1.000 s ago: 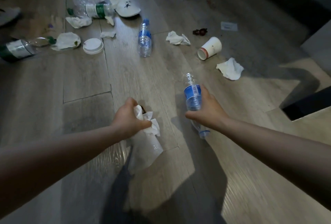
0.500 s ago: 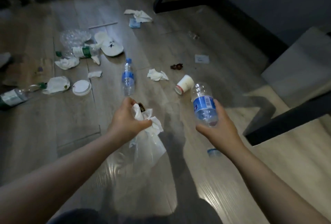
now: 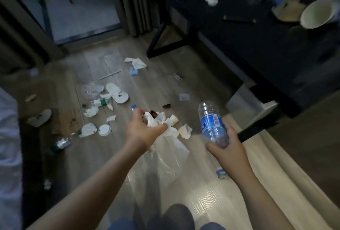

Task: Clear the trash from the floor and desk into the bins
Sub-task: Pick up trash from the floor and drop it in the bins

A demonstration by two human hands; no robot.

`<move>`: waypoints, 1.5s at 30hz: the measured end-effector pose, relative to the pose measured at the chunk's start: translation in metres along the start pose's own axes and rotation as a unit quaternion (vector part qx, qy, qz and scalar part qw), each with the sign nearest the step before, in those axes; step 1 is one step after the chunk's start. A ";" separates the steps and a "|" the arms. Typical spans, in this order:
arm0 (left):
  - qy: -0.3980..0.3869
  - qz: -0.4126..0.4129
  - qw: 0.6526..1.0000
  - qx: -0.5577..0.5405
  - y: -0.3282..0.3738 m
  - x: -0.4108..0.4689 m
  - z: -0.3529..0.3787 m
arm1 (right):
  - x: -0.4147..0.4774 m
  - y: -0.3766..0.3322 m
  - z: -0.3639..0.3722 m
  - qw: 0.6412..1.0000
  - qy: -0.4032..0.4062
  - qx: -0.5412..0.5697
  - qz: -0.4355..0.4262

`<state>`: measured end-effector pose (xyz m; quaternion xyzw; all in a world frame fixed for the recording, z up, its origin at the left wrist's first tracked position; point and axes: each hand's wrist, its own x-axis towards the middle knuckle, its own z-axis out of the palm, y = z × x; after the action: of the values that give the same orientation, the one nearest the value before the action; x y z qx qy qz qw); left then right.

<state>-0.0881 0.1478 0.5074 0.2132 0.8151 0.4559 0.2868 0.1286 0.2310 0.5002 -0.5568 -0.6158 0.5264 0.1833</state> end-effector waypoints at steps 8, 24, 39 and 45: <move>-0.040 0.072 0.996 -0.024 0.213 -0.127 -0.053 | -0.114 -0.183 -0.142 0.996 0.036 0.028 -0.079; -0.413 -0.005 0.903 -0.117 0.354 -0.255 0.003 | -0.275 -0.234 -0.295 0.943 0.295 0.116 -0.101; -0.697 0.185 0.692 0.037 0.333 -0.474 0.084 | -0.503 -0.129 -0.315 0.846 0.501 0.177 -0.041; -0.816 0.139 0.549 0.119 0.323 -0.603 0.125 | -0.608 -0.063 -0.357 0.780 0.609 0.140 -0.015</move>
<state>0.4713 0.0176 0.8997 0.6360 0.2382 0.0188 0.7337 0.5770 -0.1334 0.9085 -0.7201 -0.3038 0.1547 0.6043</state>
